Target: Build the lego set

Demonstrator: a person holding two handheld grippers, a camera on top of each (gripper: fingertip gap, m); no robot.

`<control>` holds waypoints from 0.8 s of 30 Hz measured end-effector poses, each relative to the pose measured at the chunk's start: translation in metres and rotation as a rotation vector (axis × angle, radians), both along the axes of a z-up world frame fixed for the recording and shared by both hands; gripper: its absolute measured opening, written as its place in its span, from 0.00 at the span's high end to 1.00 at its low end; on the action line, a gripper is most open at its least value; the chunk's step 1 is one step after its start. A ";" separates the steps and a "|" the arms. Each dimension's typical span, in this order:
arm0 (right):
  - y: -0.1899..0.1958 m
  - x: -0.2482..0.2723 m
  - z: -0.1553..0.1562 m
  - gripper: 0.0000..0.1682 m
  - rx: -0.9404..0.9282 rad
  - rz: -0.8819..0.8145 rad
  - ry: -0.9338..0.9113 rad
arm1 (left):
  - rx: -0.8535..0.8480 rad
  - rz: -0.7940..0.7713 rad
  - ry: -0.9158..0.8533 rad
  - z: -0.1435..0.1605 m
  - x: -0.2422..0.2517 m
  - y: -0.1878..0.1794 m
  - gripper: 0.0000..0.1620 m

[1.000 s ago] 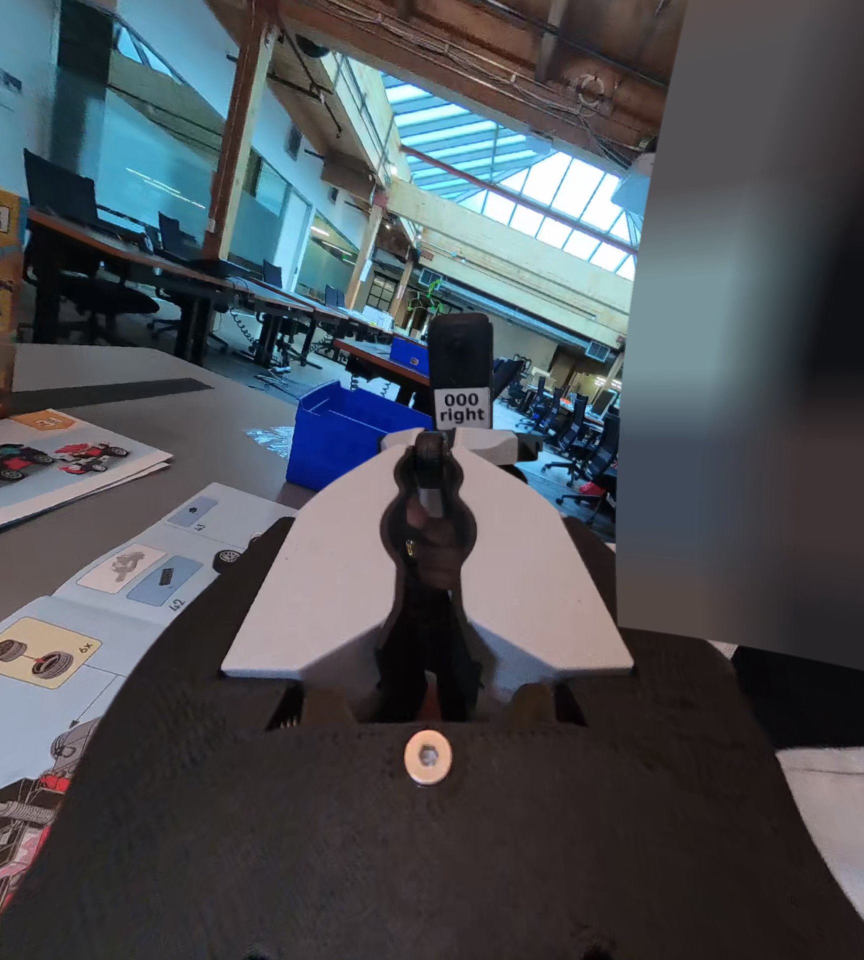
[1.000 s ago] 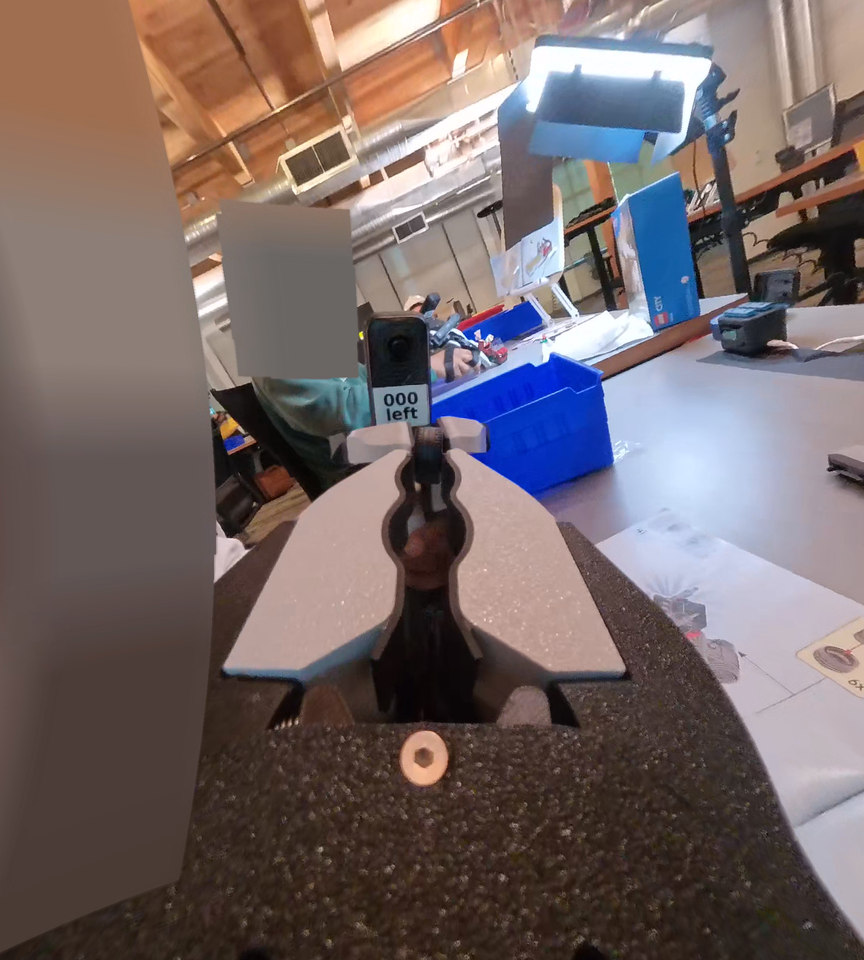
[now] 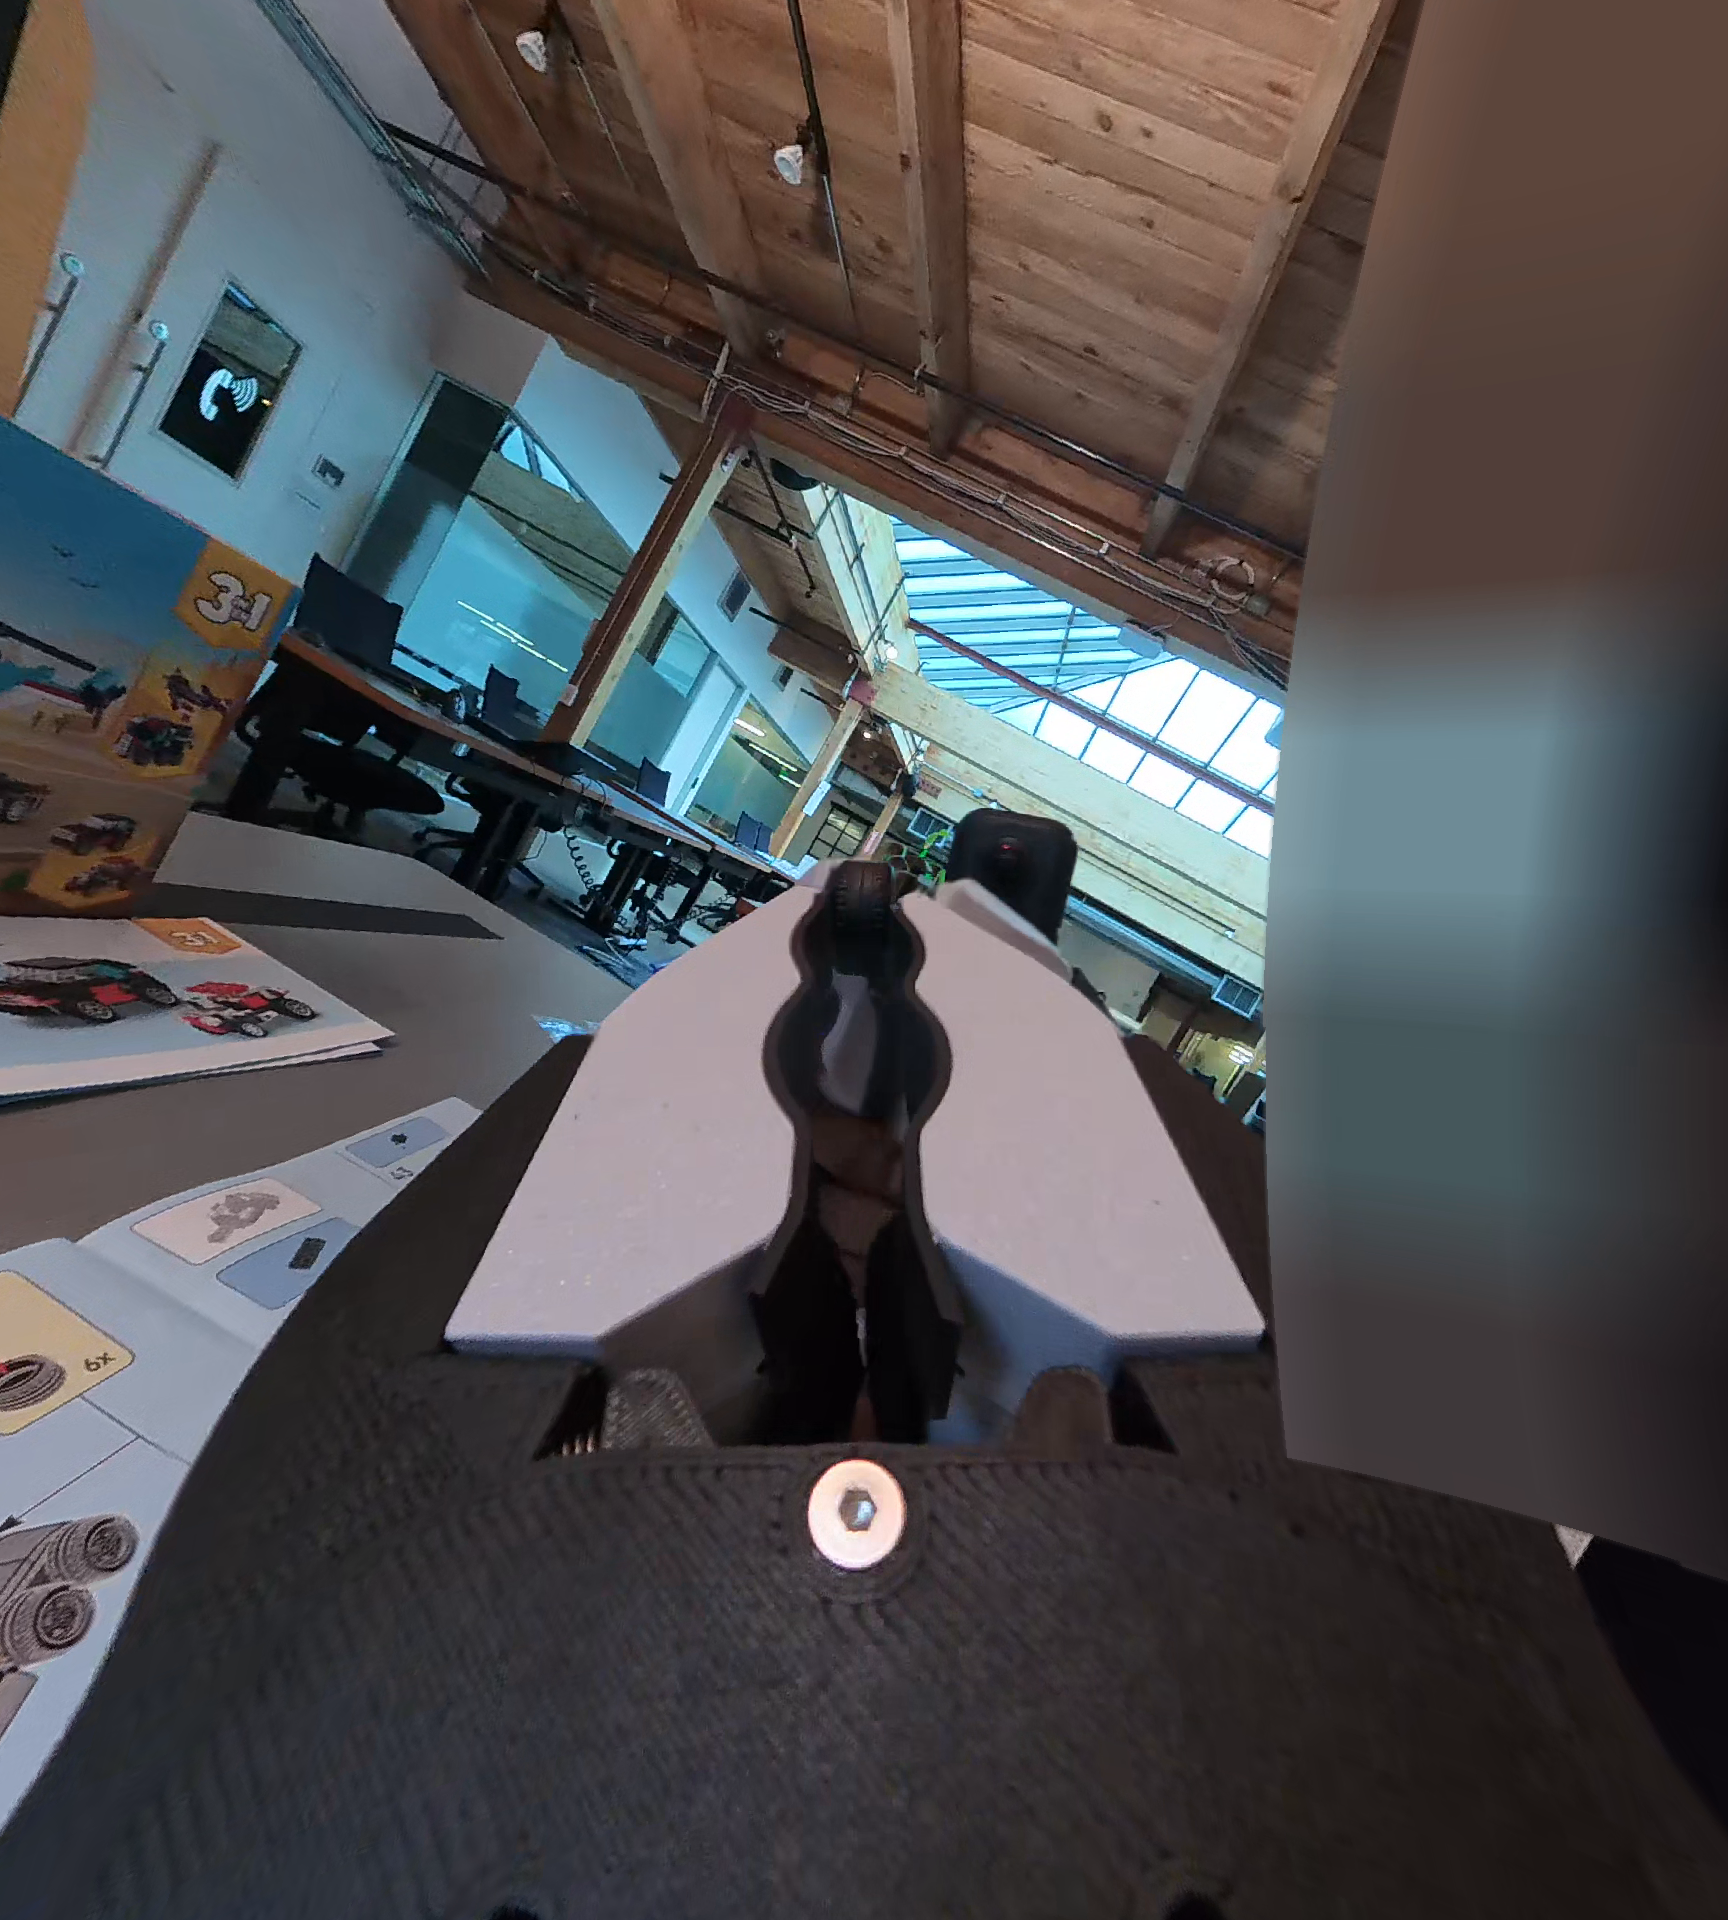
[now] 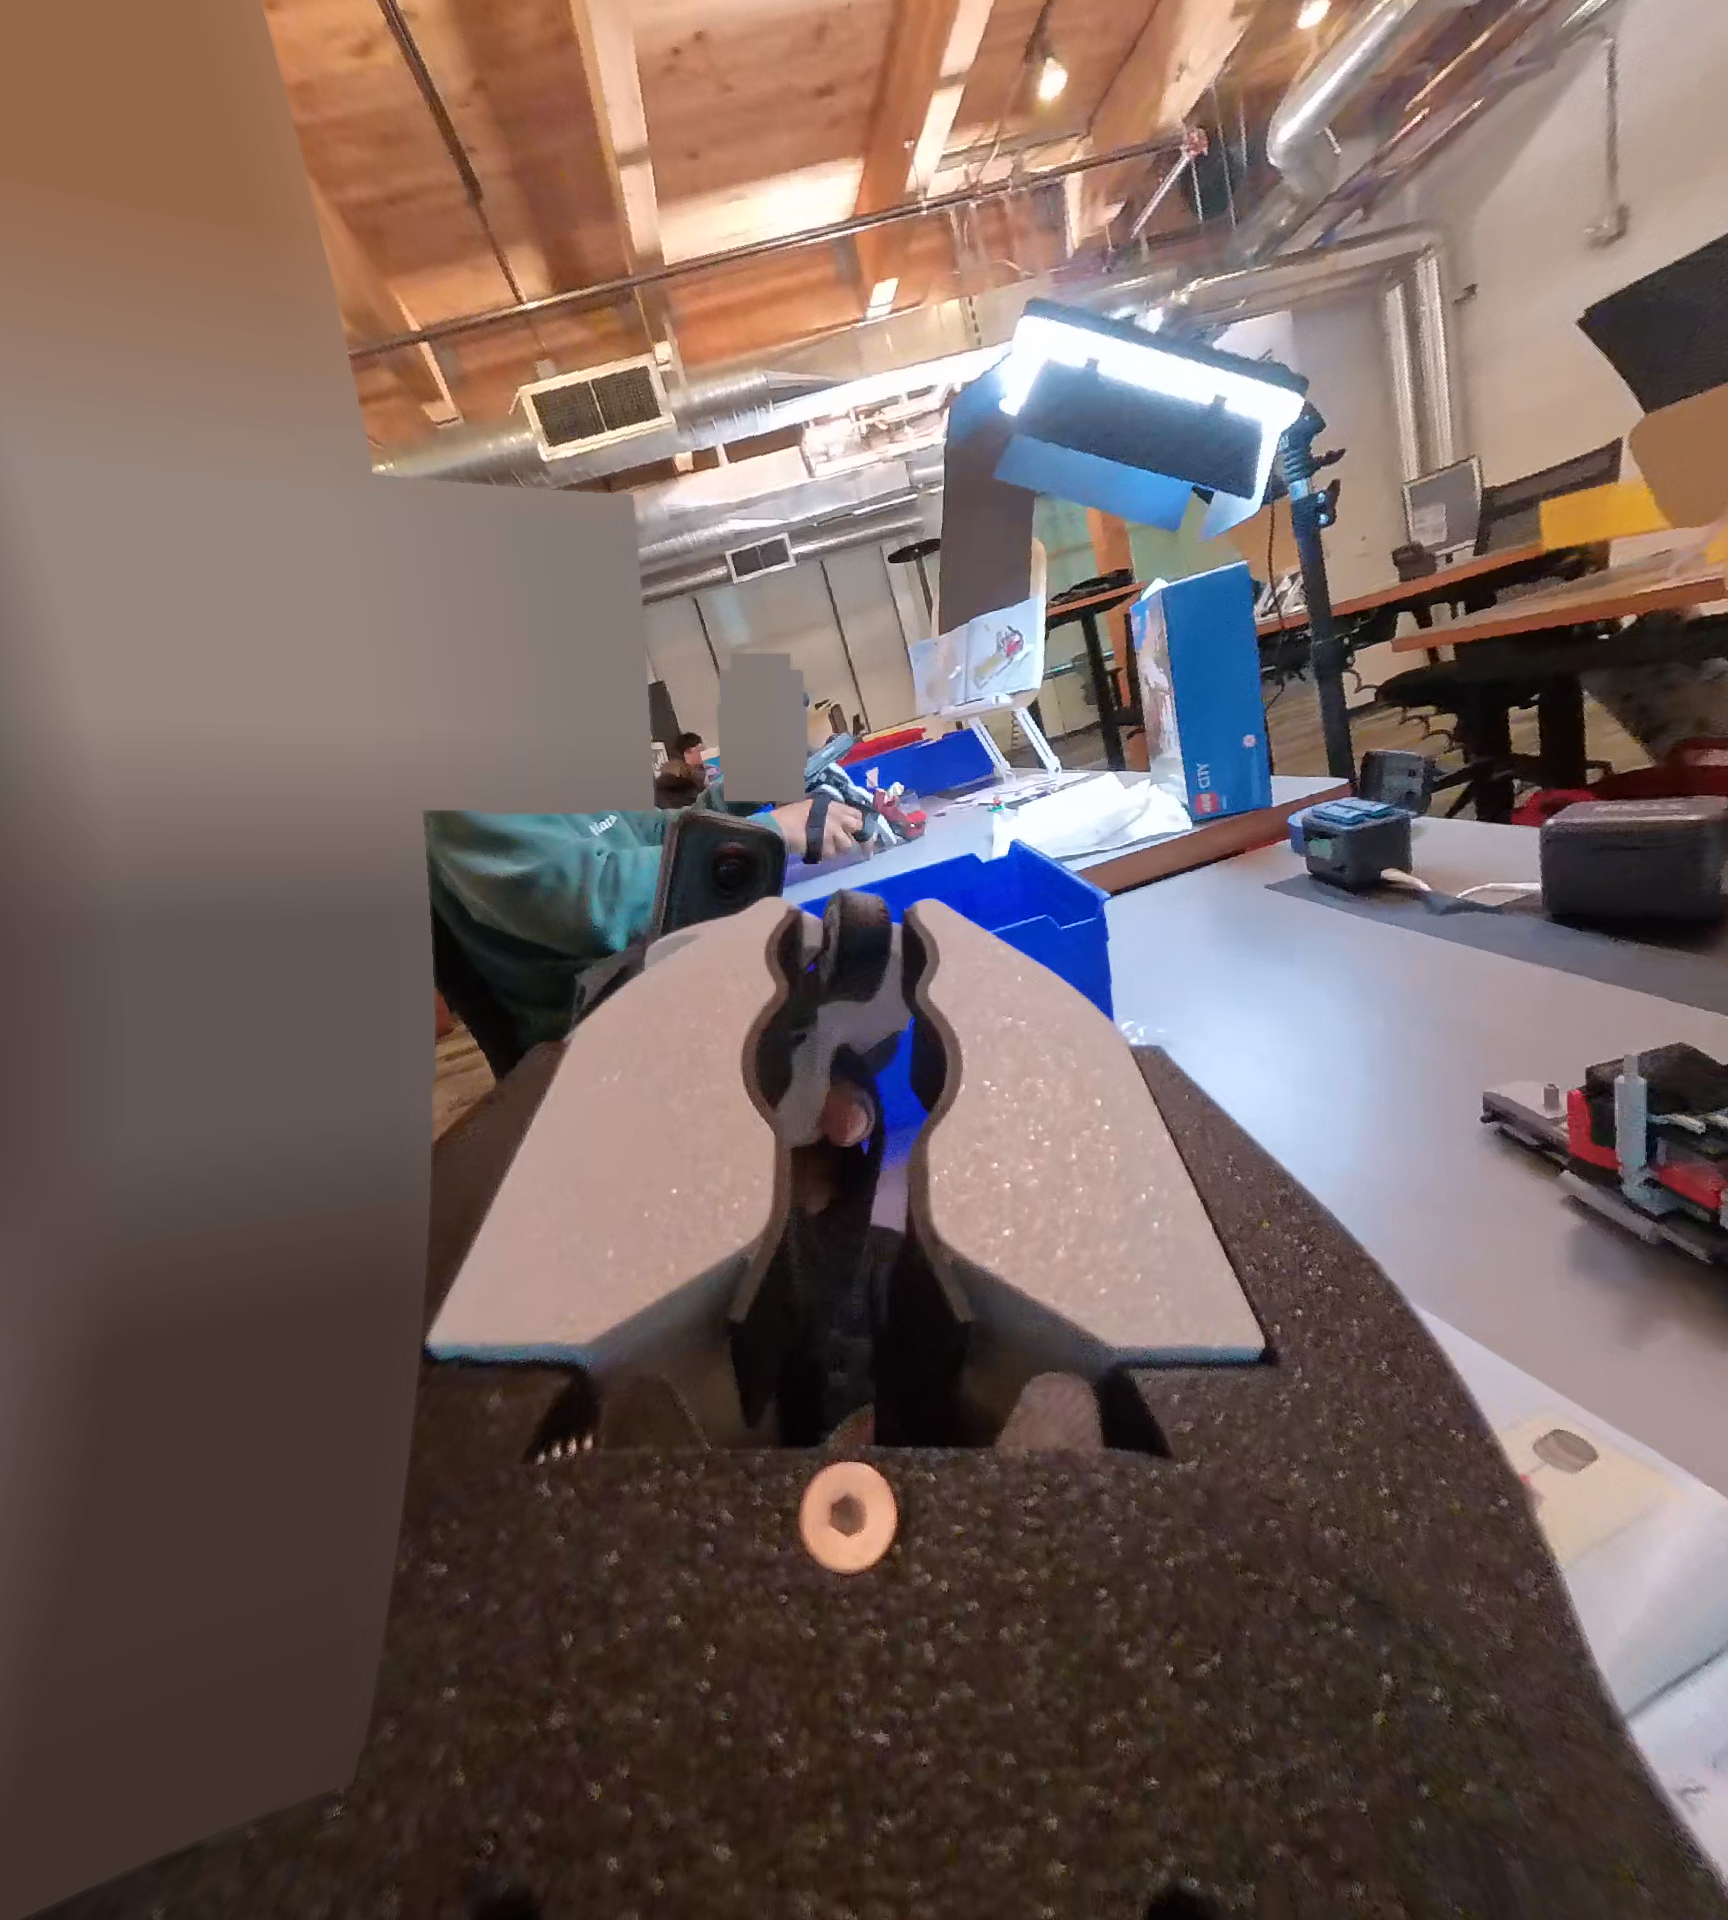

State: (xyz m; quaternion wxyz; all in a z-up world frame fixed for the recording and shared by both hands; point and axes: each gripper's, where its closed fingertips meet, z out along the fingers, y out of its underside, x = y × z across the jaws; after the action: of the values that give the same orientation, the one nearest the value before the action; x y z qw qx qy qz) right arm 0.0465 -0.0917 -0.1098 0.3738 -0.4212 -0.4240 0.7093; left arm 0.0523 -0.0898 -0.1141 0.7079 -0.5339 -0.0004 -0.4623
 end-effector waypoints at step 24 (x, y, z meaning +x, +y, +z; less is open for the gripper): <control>0.011 0.004 -0.011 0.74 0.736 -0.178 -0.158 | -0.160 -0.093 -0.148 -0.014 -0.008 0.011 0.93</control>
State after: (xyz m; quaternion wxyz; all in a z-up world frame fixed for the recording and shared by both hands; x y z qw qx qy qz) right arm 0.0504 -0.0810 -0.1210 0.5262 -0.3476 -0.6394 0.4398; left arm 0.0441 -0.0790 -0.1285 0.6389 -0.5527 -0.0649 -0.5312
